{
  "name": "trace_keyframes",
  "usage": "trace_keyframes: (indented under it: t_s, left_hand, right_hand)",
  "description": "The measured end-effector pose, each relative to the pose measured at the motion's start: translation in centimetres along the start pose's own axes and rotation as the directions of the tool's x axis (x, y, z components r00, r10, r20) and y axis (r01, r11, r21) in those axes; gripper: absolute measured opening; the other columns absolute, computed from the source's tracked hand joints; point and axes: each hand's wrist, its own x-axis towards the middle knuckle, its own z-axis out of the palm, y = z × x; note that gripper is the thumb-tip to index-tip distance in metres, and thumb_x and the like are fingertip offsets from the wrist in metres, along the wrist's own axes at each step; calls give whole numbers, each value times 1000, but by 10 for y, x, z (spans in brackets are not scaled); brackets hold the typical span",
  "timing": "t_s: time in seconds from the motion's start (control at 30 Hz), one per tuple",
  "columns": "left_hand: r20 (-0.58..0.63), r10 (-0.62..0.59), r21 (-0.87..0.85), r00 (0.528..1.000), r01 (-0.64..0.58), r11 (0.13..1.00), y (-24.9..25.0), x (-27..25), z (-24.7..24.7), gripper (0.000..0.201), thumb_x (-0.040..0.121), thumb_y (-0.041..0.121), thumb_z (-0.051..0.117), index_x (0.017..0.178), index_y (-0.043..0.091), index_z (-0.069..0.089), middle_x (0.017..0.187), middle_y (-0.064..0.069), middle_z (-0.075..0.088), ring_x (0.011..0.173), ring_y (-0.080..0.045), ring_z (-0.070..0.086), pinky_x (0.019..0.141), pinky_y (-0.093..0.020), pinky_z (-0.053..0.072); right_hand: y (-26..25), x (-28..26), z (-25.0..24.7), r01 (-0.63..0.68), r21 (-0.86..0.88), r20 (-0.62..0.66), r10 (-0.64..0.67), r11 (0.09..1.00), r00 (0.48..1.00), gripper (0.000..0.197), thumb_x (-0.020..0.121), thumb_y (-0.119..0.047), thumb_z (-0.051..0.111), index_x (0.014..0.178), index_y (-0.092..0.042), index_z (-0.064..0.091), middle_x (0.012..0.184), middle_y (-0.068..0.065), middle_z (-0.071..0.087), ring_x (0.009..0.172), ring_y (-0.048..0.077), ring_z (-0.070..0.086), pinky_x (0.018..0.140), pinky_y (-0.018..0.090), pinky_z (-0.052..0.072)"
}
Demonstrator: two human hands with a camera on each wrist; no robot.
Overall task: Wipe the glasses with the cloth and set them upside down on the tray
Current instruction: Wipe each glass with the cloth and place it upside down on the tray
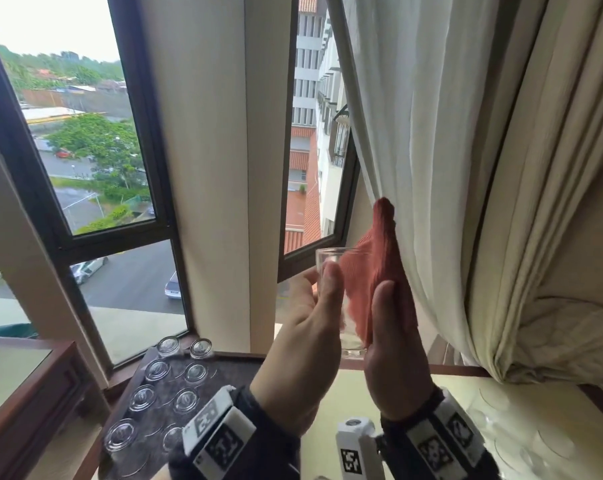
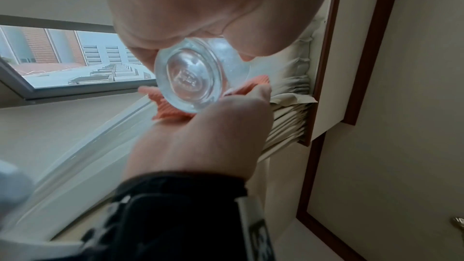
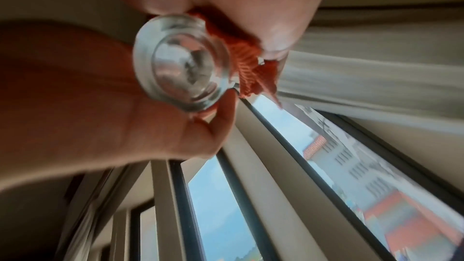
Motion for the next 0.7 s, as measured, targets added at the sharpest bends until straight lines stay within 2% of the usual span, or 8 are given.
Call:
trace_keyframes:
  t_s: [0.1, 0.2, 0.37, 0.43, 0.5, 0.57, 0.63, 0.7]
  left_hand:
    - [-90, -37, -28, 995, 34, 999, 5, 8, -6, 51, 106, 64, 35, 128, 24, 58, 118, -14, 73, 105, -17, 74, 85, -29, 55]
    - [-163, 4, -84, 987, -18, 996, 20, 15, -20, 44, 108, 60, 38, 123, 26, 60, 124, -17, 71, 98, -14, 74, 81, -30, 50]
    - [-70, 32, -40, 997, -35, 999, 11, 7, -22, 47, 105, 57, 36, 128, 21, 56, 105, -23, 69, 82, -15, 76, 65, -17, 58]
    - [-21, 28, -48, 999, -29, 998, 3, 1, -16, 50, 107, 57, 37, 135, 19, 54, 103, -17, 75, 89, -20, 78, 73, -20, 62]
    - [-23, 37, -43, 999, -38, 998, -3, -2, -12, 48, 106, 56, 37, 136, 22, 54, 102, -8, 75, 90, -9, 76, 73, -13, 58]
    - [-44, 25, -6, 999, -25, 1000, -7, 0, -9, 47, 104, 61, 35, 132, 30, 55, 114, -7, 70, 93, -6, 73, 74, -11, 55]
    - [-75, -18, 10, 997, 18, 1000, -3, 6, -8, 50, 104, 68, 32, 130, 32, 57, 122, -12, 69, 102, -13, 72, 78, -18, 57]
    - [-99, -41, -20, 994, 39, 999, 3, 14, -12, 65, 104, 75, 30, 134, 25, 58, 126, -13, 72, 109, -20, 73, 85, -31, 58]
  right_hand:
    - [-6, -10, 13, 297, -116, 97, -287, 948, 953, 63, 98, -66, 37, 147, -28, 49, 156, 10, 45, 148, 33, 35, 121, 53, 29]
    - [13, -28, 22, 475, -179, 202, -440, 862, 875, 49, 109, -37, 30, 156, -25, 37, 165, 2, 29, 154, 30, 20, 125, 50, 19]
    - [32, -35, 22, 154, -21, -5, -154, 988, 988, 80, 89, -81, 39, 150, -30, 44, 133, -26, 62, 124, 1, 59, 97, 12, 47]
    - [19, -24, 15, 47, -6, -14, -47, 999, 999, 96, 79, -89, 39, 145, -19, 46, 102, -27, 73, 81, 10, 71, 67, 16, 56]
    - [7, -10, 4, -11, 23, -12, 11, 1000, 1000, 70, 79, -81, 39, 126, -31, 54, 90, -34, 71, 83, 18, 69, 58, 14, 53]
    - [-5, 1, 2, 56, 29, -8, -56, 998, 998, 68, 82, -83, 38, 127, -35, 54, 110, -33, 69, 114, 3, 65, 81, 8, 51]
    - [-11, 3, 9, 275, -25, 42, -274, 961, 961, 63, 100, -61, 28, 151, -28, 43, 151, -10, 51, 144, 12, 42, 116, 23, 35]
    - [-5, -7, 18, 410, -67, 137, -399, 909, 907, 51, 107, -46, 25, 155, -33, 36, 163, -3, 35, 153, 20, 25, 124, 33, 22]
